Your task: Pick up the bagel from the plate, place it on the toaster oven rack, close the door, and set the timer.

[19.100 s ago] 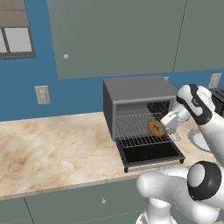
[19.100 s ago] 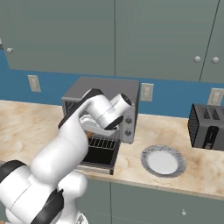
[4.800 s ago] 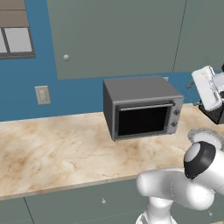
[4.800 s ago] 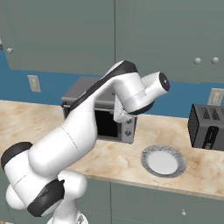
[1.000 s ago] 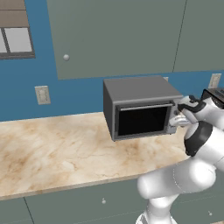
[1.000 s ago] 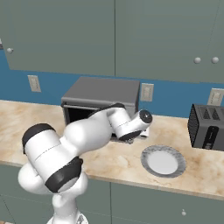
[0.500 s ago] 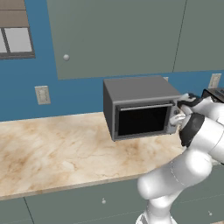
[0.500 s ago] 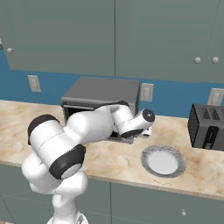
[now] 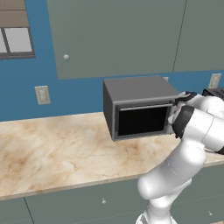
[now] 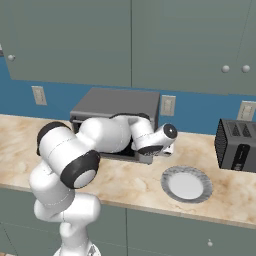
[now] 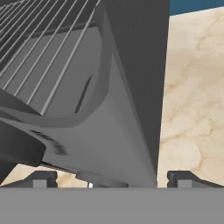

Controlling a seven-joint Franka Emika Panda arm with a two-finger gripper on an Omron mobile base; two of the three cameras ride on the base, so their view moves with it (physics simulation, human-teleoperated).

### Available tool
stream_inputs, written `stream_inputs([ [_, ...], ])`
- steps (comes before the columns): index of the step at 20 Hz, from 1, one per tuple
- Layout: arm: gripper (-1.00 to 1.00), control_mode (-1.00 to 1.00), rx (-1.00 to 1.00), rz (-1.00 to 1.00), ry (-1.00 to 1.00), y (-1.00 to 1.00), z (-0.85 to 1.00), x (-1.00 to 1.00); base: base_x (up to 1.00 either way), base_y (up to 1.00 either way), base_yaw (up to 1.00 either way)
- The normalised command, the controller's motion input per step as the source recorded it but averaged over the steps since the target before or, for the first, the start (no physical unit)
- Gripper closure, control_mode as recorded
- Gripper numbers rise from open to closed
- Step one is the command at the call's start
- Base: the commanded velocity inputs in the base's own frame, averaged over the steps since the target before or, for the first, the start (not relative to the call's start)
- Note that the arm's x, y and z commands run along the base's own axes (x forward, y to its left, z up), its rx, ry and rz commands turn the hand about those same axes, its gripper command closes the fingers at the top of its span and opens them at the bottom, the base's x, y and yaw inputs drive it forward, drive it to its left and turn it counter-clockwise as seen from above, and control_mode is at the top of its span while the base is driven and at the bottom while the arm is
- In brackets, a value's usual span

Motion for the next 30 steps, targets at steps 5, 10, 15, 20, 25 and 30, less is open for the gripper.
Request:
stream_inputs([
  [5,-1.00,-1.00,0.00,0.00,0.00,-0.03,-0.14,0.14,0.00,0.00,0.00],
  [10,1.00,-1.00,0.00,0.00,0.00,-0.04,-0.13,0.17,0.00,0.00,0.00],
  [15,1.00,-1.00,0.00,0.02,0.00,-0.15,-0.04,0.18,0.00,0.00,0.00],
  [20,1.00,-1.00,0.09,0.06,0.00,-0.47,0.00,0.14,0.00,0.00,0.00],
  [25,1.00,-1.00,0.16,0.09,0.00,-0.59,0.00,0.19,0.00,0.00,0.00],
  [30,1.00,-1.00,0.19,0.10,0.01,-0.61,0.00,0.18,0.00,0.00,0.00],
])
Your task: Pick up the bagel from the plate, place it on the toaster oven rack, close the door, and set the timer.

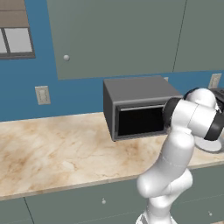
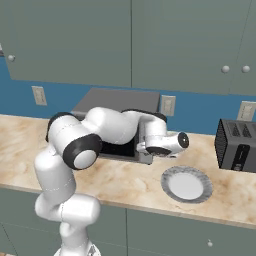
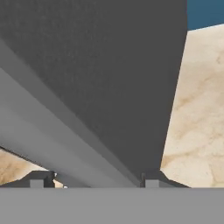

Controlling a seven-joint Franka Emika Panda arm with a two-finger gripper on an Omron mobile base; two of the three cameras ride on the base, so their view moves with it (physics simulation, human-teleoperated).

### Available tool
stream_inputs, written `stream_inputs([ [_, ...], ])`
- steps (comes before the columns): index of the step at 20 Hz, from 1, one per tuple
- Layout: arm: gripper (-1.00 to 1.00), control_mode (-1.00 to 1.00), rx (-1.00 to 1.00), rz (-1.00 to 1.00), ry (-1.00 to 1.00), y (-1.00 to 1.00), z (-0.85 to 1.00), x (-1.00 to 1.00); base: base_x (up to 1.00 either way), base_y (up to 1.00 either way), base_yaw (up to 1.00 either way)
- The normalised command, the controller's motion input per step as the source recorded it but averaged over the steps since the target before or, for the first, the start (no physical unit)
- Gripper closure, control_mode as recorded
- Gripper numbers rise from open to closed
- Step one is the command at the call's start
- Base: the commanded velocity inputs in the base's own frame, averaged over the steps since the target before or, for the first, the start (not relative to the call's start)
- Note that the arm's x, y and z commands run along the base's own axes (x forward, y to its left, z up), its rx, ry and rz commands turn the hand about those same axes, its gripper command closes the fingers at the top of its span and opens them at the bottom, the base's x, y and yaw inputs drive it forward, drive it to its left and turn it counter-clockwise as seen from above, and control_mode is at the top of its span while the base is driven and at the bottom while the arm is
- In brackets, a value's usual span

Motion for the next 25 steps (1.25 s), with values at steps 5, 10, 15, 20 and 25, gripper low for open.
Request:
stream_inputs([
  [5,1.00,-1.00,0.22,0.10,0.06,-0.67,0.00,0.16,0.00,0.00,0.00],
  [10,1.00,-1.00,0.22,0.09,0.07,-0.66,-0.06,0.08,0.00,0.00,0.00],
  [15,1.00,-1.00,0.19,0.09,0.03,-0.60,-0.30,0.00,0.00,0.00,0.00],
  [20,1.00,-1.00,0.15,0.08,0.00,-0.49,-0.45,0.00,0.00,0.00,0.00],
  [25,1.00,-1.00,0.12,0.06,0.00,-0.37,-0.49,0.00,0.00,0.00,0.00],
])
